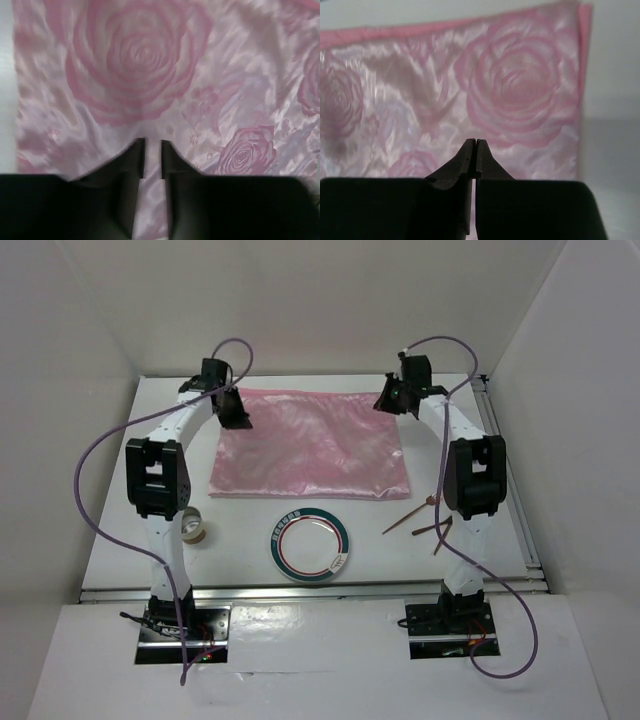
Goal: Set the dinner table for one person
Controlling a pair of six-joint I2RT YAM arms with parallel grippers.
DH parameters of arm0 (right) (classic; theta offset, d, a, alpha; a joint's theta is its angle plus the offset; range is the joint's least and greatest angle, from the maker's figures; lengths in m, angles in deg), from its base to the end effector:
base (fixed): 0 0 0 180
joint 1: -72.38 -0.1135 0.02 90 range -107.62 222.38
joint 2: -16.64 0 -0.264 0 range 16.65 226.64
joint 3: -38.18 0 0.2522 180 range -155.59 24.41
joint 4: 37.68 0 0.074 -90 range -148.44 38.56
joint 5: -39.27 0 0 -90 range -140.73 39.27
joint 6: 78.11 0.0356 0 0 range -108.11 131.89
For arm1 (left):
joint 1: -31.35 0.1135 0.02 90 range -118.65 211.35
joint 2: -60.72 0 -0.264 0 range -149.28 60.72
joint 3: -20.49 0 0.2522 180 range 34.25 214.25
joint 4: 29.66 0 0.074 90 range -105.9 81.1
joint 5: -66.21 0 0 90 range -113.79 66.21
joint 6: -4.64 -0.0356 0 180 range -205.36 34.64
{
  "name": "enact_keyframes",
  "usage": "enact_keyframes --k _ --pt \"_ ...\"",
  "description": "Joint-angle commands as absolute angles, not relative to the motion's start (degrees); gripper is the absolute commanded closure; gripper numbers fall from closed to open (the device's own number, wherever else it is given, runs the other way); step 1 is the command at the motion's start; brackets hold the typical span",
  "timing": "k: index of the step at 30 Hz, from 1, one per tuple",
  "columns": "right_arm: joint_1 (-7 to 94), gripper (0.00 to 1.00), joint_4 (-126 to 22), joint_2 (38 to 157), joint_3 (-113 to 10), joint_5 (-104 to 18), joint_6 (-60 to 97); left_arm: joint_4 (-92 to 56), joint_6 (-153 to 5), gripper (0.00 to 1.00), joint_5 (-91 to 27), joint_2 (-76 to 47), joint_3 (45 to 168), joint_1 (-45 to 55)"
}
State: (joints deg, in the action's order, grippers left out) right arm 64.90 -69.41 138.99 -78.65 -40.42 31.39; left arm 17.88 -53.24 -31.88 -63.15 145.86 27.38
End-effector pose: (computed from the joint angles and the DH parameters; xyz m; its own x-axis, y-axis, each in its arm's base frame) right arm 0.4940 0.0713 0.2463 -0.6556 0.2452 -0.7142 -0.0535 0.9284 0.3678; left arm 0.4935 -0.0393 0.2607 -0.6964 -0.4793 -0.5340 -0.2412 0.8573 -0.4549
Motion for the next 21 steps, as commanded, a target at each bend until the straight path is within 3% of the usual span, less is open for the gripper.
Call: enact_keyframes --k 1,2,10,21 --pt "61.7 1.00 -74.2 134.7 -71.7 -36.8 32.3 20.4 -53.4 0.90 -33.5 -62.0 138.9 28.4" --pt "61.1 1.00 -74.2 133.0 -69.8 -36.8 33.0 20.4 -53.4 1.00 -33.5 -62.0 137.9 28.4" --pt "60.4 1.00 -72.7 129.9 -54.1 -35.3 36.5 22.5 -52.8 1.00 -31.6 -60.7 130.1 28.4" --pt "60.4 1.00 -73.8 125.8 -44.1 -39.1 38.1 23.5 -52.3 1.00 -29.7 -54.8 119.2 28.4"
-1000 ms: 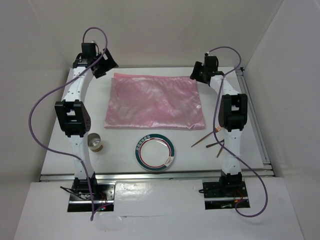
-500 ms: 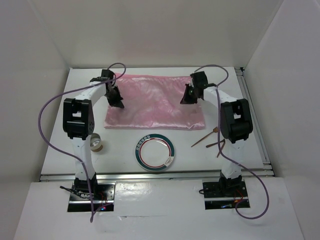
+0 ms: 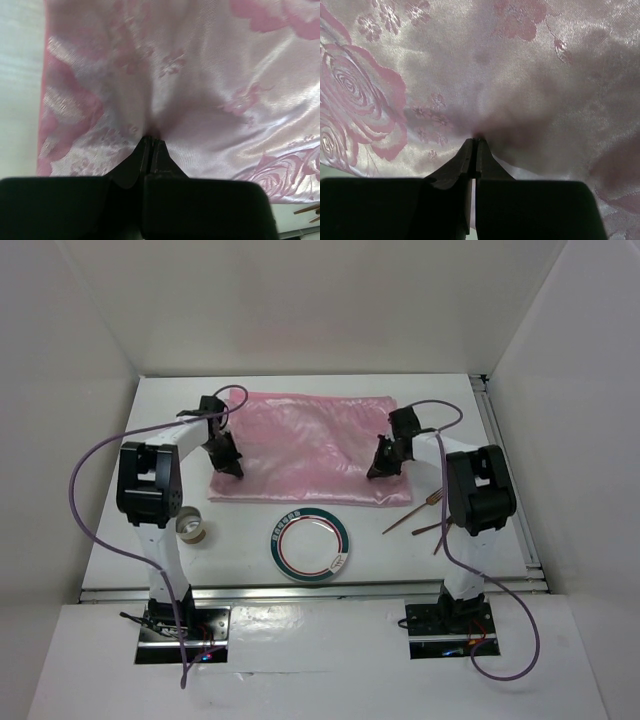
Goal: Set the dinner table for one person
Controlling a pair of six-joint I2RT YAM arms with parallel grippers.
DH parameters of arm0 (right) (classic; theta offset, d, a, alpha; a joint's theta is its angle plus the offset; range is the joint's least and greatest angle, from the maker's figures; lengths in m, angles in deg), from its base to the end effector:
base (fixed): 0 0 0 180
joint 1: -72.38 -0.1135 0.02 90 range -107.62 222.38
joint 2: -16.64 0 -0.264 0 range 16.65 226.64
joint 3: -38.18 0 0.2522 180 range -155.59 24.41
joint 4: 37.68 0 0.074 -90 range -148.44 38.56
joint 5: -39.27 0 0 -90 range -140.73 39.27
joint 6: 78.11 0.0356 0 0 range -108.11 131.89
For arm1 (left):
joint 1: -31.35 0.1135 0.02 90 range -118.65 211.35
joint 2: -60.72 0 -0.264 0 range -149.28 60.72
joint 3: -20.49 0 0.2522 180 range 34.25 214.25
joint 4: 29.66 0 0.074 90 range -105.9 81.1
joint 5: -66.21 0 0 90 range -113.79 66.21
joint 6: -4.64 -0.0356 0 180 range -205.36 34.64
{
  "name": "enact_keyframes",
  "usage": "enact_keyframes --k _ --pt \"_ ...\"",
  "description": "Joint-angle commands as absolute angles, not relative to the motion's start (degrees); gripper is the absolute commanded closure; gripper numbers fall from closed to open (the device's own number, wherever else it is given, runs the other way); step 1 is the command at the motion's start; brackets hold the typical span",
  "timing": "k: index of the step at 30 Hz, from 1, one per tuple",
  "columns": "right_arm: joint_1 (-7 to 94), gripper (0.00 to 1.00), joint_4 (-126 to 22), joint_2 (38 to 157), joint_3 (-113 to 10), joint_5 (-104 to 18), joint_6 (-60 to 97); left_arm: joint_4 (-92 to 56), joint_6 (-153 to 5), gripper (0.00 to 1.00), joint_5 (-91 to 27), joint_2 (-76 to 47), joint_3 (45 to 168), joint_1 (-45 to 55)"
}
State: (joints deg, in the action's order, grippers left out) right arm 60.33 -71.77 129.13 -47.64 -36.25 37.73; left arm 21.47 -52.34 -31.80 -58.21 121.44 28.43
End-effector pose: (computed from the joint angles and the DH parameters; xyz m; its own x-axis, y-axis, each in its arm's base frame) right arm 0.3887 0.0921 0.1496 -0.9082 0.2377 -0.3445 0.0825 0.9087 0.4093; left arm 0.4257 -0.0267 0.1646 -0.8369 -0.4976 -0.2280 -0.4245 0.8530 -0.3035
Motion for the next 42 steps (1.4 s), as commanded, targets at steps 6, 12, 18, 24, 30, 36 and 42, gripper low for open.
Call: enact_keyframes --k 6,12,18,24,30,36,42 --pt "61.0 1.00 -73.0 122.2 -42.9 -39.7 38.1 24.7 -52.3 1.00 -28.6 -51.1 120.2 27.8" --pt "61.5 0.96 -77.6 120.4 -55.1 -39.4 35.1 31.5 -52.8 0.98 -24.6 -43.3 129.5 27.3" --pt "58.1 0.46 -78.2 113.3 -52.8 -32.6 35.1 32.0 -53.4 0.88 -20.8 -36.0 128.5 27.3" --pt "51.9 0.19 -75.9 101.5 -36.3 -25.6 35.8 26.1 -54.6 0.87 -24.8 -35.8 117.8 27.3" --pt "48.4 0.13 -69.2 96.3 -20.6 -14.3 38.7 19.3 -53.4 0.97 -23.4 -44.6 115.2 25.6" --pt "44.2 0.13 -64.4 100.8 -16.6 -12.9 39.2 19.3 -52.2 0.99 -21.9 -50.0 115.4 25.6" --pt "43.0 0.21 -59.3 107.3 -16.1 -12.4 40.4 19.5 -51.0 1.00 -22.4 -50.1 110.5 25.6"
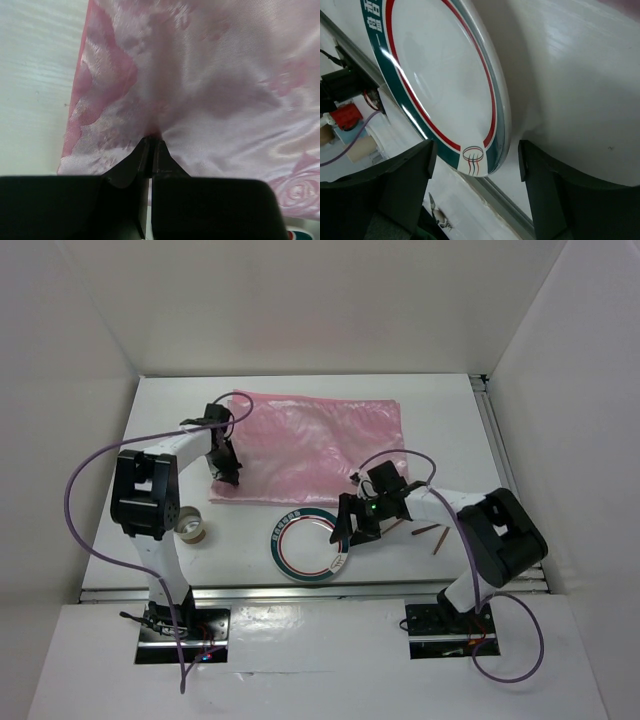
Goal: Set the dinner table for one person
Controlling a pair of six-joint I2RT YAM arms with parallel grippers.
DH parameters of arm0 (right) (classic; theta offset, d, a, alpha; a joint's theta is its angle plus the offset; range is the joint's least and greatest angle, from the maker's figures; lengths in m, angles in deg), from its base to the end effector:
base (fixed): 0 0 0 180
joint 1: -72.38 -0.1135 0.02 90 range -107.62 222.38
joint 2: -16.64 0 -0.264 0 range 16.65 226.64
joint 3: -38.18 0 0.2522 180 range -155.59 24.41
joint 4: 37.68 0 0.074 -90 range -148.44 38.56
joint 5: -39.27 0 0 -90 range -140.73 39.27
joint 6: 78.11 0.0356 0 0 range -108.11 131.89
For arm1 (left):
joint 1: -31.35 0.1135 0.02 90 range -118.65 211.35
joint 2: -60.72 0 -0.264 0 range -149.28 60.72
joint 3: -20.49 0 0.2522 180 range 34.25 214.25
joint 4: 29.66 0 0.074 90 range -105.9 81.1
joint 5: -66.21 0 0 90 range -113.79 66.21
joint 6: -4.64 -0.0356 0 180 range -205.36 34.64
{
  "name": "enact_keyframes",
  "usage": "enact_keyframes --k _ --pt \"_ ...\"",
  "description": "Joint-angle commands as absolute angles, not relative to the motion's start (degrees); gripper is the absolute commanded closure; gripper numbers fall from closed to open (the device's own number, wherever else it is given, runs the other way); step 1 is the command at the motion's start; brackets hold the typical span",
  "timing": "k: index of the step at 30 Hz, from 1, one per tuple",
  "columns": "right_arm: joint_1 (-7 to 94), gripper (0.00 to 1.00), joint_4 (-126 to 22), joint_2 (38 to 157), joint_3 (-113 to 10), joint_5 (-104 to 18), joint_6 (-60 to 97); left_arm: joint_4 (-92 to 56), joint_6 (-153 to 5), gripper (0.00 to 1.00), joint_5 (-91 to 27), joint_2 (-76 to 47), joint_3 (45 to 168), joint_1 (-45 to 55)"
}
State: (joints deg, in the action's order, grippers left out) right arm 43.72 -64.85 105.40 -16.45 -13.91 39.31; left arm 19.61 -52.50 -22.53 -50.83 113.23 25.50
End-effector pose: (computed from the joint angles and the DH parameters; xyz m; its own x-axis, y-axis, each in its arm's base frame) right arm 0.2287 0.1493 0.1460 -0.9763 -0.1135 -0.1842 -0.2105 0.6947 0.6878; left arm 0.3946 -0.0396 0.1761 -0.8261 -0.4607 -0.3246 -0.4220 0.8874 -0.1854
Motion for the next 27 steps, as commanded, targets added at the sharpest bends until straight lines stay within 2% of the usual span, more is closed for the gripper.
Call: enact_keyframes --k 1,5,9,10,12,13,18,22,23,24,27 --pt "43.0 0.23 -58.3 107.3 -16.1 -12.4 40.4 19.5 -51.0 1.00 -22.4 -49.6 109.8 25.6" --pt "43.0 0.34 -56.3 109.5 -15.3 -13.1 41.0 18.7 -51.0 1.00 -23.0 -49.6 107.6 25.6" --pt "43.0 0.62 -56.8 109.5 -15.3 -14.2 41.0 18.2 -51.6 1.00 -21.9 -48.5 106.5 25.6" --pt "43.0 0.79 -57.7 109.5 -15.3 -14.3 41.0 18.2 -51.6 1.00 -21.9 -48.5 106.5 25.6" --pt "43.0 0.95 -59.5 107.9 -15.8 -14.8 40.4 19.8 -51.6 1.00 -21.3 -47.3 107.0 25.6" --pt "43.0 1.00 -60.4 107.3 -16.4 -14.8 39.8 19.8 -51.6 1.00 -20.8 -47.3 107.0 25.6" --pt "41.9 1.00 -69.4 100.0 -21.3 -16.8 36.2 24.3 -53.3 0.99 -19.7 -43.2 111.7 25.0" --pt "44.1 1.00 -77.6 96.8 -30.1 -18.8 34.2 28.5 -55.1 0.96 -19.0 -39.6 117.6 25.0" --pt "44.9 1.00 -78.3 96.8 -31.7 -19.5 34.2 30.0 -55.1 0.95 -19.0 -38.5 118.4 25.0" --pt "47.0 1.00 -78.9 97.8 -33.5 -19.5 34.2 30.7 -55.7 0.88 -18.3 -38.0 119.2 25.0" --pt "50.5 1.00 -78.2 100.3 -39.0 -18.1 35.9 32.2 -55.7 0.84 -17.6 -36.5 121.3 25.0"
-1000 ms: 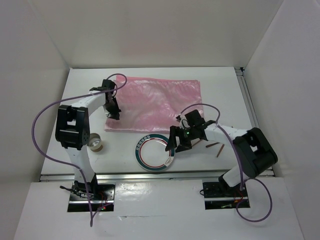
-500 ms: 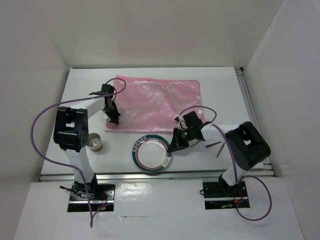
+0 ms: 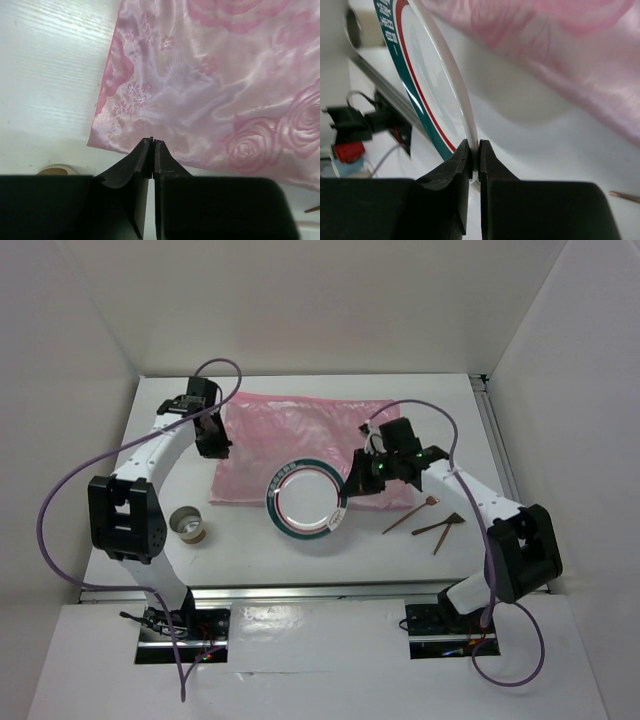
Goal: Set the dinner table for one person
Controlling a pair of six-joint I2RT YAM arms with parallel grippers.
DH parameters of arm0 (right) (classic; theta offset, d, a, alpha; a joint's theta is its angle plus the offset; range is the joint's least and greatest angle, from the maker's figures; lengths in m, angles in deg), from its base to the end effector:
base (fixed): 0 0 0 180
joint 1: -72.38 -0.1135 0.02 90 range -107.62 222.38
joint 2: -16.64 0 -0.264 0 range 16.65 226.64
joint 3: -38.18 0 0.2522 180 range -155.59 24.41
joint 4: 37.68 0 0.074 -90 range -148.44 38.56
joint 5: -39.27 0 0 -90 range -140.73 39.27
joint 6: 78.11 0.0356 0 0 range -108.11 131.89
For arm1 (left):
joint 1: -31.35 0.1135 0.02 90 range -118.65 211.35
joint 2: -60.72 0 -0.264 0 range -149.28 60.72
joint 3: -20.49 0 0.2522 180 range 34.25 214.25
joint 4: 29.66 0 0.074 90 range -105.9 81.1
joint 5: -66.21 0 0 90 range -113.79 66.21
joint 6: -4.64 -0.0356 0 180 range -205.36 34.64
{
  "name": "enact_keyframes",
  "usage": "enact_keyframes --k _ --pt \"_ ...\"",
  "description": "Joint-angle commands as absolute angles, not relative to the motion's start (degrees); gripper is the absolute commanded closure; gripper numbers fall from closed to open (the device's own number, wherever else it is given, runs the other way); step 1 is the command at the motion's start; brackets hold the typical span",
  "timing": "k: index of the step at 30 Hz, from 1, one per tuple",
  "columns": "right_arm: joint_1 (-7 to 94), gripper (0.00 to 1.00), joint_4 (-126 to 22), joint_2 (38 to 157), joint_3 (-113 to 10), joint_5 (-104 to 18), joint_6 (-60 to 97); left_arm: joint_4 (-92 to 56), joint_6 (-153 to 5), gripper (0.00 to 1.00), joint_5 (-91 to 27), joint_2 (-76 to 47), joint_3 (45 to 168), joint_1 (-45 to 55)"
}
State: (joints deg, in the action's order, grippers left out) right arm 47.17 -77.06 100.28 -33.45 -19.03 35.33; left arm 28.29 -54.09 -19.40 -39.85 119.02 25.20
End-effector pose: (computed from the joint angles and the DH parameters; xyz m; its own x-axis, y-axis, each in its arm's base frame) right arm 0.2657 0.1458 0.2419 -0.9108 -0.0547 -0.4092 -0.3234 0.7105 0.6250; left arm 0.3734 -0.0375 0.2692 -0.7716 -0.4374 -0.4619 -0.3881 0.8990 -0.2030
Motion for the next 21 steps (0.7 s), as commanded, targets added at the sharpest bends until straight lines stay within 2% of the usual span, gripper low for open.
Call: enact_keyframes --k 1,4,6,8,11,12,15,19,21 --pt "52.6 1.00 -75.9 102.9 -41.0 -17.6 36.9 32.7 -55.7 0.79 -17.1 -35.4 121.3 25.0" --pt "54.9 1.00 -73.1 108.9 -45.6 -15.6 40.4 32.7 -55.7 0.66 -16.6 -34.3 121.3 26.6" --pt "55.5 1.00 -70.9 115.8 -51.5 -15.6 42.2 32.7 -55.7 0.65 -17.4 -32.9 119.2 28.0" --pt "55.5 1.00 -69.8 122.4 -57.5 -16.3 42.7 32.7 -55.2 0.61 -18.1 -30.4 116.3 30.3" --pt "56.0 1.00 -68.3 129.4 -63.7 -16.8 45.5 32.7 -54.7 0.45 -18.6 -26.6 113.4 32.6" --pt "56.0 1.00 -68.3 130.7 -64.7 -16.8 46.0 33.5 -54.7 0.36 -18.6 -24.1 111.9 33.1" --pt "56.6 1.00 -67.7 134.8 -67.2 -17.6 47.4 36.2 -54.7 0.30 -17.5 -20.9 109.6 35.2" --pt "57.2 1.00 -67.1 137.3 -67.2 -17.6 47.9 38.8 -54.1 0.27 -18.0 -15.8 105.6 36.9" --pt "57.7 1.00 -67.1 138.7 -67.2 -17.6 47.9 38.8 -53.0 0.18 -18.6 -12.9 103.3 38.4"
